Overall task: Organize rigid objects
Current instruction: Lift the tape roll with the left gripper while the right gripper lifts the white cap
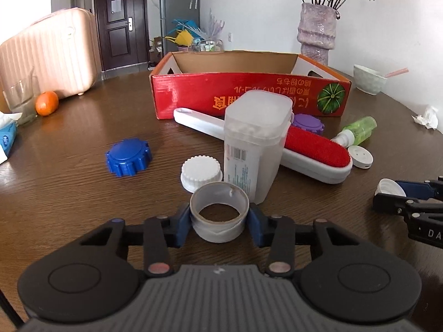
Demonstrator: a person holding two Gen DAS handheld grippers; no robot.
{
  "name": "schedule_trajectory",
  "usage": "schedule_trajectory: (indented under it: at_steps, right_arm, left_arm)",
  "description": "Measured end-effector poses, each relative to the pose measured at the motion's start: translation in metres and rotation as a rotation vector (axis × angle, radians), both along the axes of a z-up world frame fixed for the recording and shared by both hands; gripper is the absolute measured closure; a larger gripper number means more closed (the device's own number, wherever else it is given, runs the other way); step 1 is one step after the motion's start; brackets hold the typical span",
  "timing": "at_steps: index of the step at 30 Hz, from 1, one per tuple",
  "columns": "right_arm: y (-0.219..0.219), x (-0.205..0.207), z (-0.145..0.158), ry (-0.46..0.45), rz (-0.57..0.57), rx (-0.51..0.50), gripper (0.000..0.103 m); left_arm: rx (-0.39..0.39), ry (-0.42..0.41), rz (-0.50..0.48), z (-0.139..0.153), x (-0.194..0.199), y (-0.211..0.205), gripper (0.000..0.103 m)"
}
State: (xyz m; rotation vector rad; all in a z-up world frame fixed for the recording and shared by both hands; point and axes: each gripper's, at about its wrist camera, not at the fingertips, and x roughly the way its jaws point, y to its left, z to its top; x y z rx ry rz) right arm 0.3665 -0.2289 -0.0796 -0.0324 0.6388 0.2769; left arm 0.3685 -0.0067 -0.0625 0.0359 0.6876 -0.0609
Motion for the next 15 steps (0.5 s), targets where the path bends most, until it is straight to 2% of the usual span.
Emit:
schedule_trajectory:
  at_steps: [7, 15]
  right_arm:
    - [-0.003, -0.021, 0.017, -0.042, -0.007, -0.006, 0.064]
    - [-0.014, -0.086, 0.057, -0.187, -0.031, -0.014, 0.064]
  left_arm:
    - [0.023, -0.108, -0.006, 0.032, -0.040, -0.005, 0.059]
    - [0.057, -0.272, -0.005, 0.076, -0.118, -0.014, 0.059]
